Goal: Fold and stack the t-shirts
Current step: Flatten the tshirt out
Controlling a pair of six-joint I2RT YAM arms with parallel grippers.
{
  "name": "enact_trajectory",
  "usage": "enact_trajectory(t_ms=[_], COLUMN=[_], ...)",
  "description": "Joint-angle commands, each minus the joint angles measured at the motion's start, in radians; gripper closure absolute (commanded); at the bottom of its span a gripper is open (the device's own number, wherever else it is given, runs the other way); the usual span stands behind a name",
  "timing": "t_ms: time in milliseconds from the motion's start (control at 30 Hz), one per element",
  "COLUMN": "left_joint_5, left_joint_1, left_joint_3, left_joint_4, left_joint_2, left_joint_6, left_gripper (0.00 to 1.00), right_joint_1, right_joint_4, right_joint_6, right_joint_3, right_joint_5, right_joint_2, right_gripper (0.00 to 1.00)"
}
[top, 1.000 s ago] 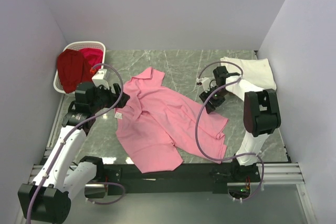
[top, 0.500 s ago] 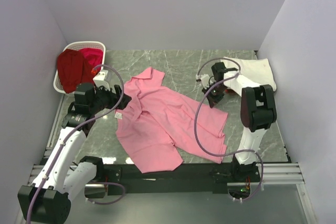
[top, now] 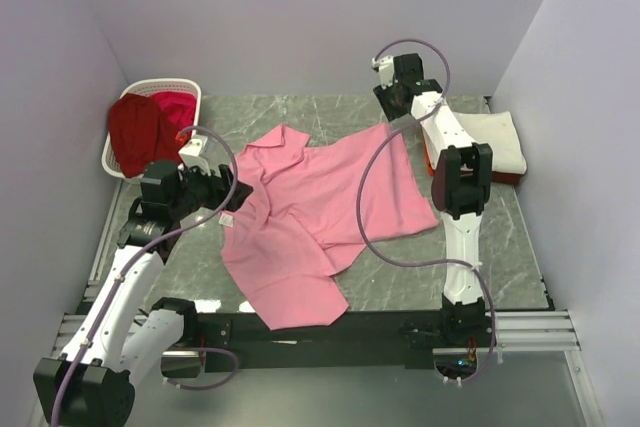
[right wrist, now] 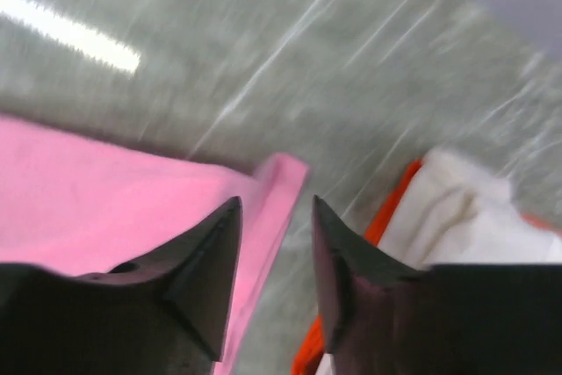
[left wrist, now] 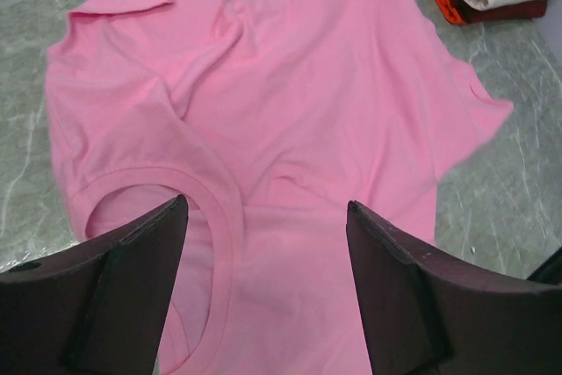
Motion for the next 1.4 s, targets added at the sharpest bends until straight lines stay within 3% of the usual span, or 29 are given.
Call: enact_trajectory(t_ms=[0,133,200,300,400,500,567,700,867,933,1067,1133,1300,1333,1367], left_joint_5=[0.095,0.112,0.092,0.025,-0.035,-0.138,-0.205,-0.270,-0.296,-0.301,-0.304,-0.307,-0.313,-0.316,-0.323], left_joint_1=[-0.012,-0.122,-0.187,-0.326,-0.464,-0.639,-0.697,-0.768,-0.768,-0.770,-0.770,-0.770,-0.770,-0.768,-0.770], left_joint_3=[-0.014,-0.017,-0.010,-0.005,-0.005,0.001,0.009,0.033,0.021,0.015,0.012,0.017,0.027,0.026,0.024], left_joint_4=[0.066,0.078,0.055,0.029,0.000,-0.015,-0.020,-0.035,-0.025,-0.020,-0.018,-0.020,-0.028,-0.028,-0.028], left_joint_2=[-0.003,0.034,0.051,0.081,0.117,0.169,0.209,0.253,0.226,0.210,0.209,0.218,0.232,0.229,0.227], left_joint_6=[0.031,0.048,0.063,0.077,0.091,0.080,0.074,0.052,0.043,0.049,0.054,0.058,0.063,0.063,0.060], left_gripper=[0.22,0.22,0.23,0.24,0.25,0.25,0.25,0.26,0.25,0.24,0.24,0.24,0.24,0.24,0.24], right_joint_1=[0.008,0.006,0.005,0.003,-0.012,-0.040,-0.070,-0.094,-0.095,-0.095,-0.095,-0.089,-0.028,0.007,0.024], right_joint_4=[0.077,0.128,0.024,-0.194,-0.248,-0.169,-0.109,-0.012,0.033,0.017,-0.102,-0.151,-0.276,-0.259,-0.187], right_joint_6=[0.082,-0.022,-0.216,-0.545,-0.734,-0.733,-0.700,-0.657,-0.619,-0.622,-0.611,-0.595,-0.466,-0.347,-0.272], right_joint_3=[0.112,-0.192,-0.384,-0.628,-0.887,-1.061,-1.116,-1.149,-1.114,-1.101,-1.011,-0.953,-0.628,-0.577,-0.488], right_joint_5=[0.123,-0.053,-0.285,-0.444,-0.391,-0.331,-0.294,-0.210,-0.129,-0.135,-0.216,-0.280,-0.381,-0.368,-0.342], right_joint_2=[0.047,-0.224,-0.400,-0.595,-0.744,-0.807,-0.812,-0.757,-0.651,-0.619,-0.627,-0.633,-0.480,-0.446,-0.412], right_gripper=[0.49,0.45,0.45,0.46,0.47,0.47,0.47,0.47,0.51,0.60,0.95,0.99,0.97,0.92,0.72])
